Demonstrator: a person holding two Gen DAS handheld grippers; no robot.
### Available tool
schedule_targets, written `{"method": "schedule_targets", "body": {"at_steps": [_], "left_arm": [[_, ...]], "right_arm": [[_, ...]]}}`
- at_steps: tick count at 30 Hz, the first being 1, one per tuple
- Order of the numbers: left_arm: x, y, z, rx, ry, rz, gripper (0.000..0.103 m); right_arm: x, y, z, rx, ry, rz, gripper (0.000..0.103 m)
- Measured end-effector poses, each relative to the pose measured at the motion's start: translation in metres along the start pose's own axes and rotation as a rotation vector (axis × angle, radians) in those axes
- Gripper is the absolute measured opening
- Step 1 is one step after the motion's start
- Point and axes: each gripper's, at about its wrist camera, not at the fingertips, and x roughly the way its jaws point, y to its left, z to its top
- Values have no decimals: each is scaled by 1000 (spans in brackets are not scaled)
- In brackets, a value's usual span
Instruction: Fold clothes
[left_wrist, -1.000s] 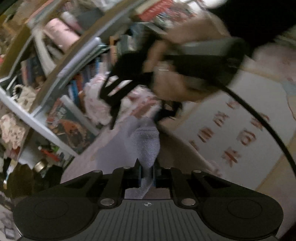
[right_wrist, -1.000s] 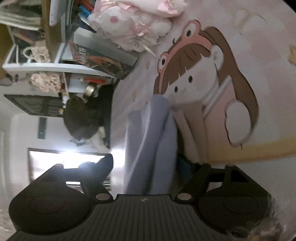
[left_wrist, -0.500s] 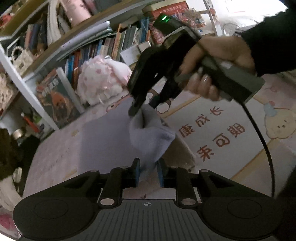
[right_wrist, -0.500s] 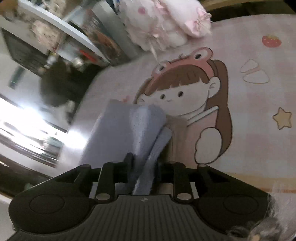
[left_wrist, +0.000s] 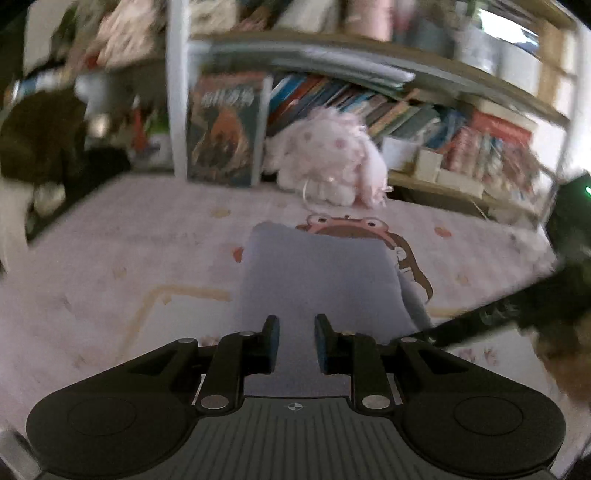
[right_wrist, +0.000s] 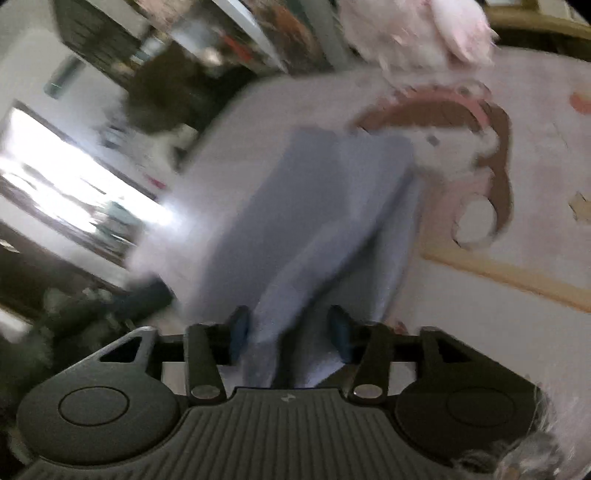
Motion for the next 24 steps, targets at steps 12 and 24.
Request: {"method": "schedule_targets", "body": {"at_steps": [12, 24], "left_arm": [[26, 5, -28, -36, 100, -38, 17], [26, 4, -28, -46, 90, -29, 16]], "right_arm": [[-12, -47, -35, 122, 6, 87, 8], [-6, -26, -3, 28, -64, 15, 11]]}}
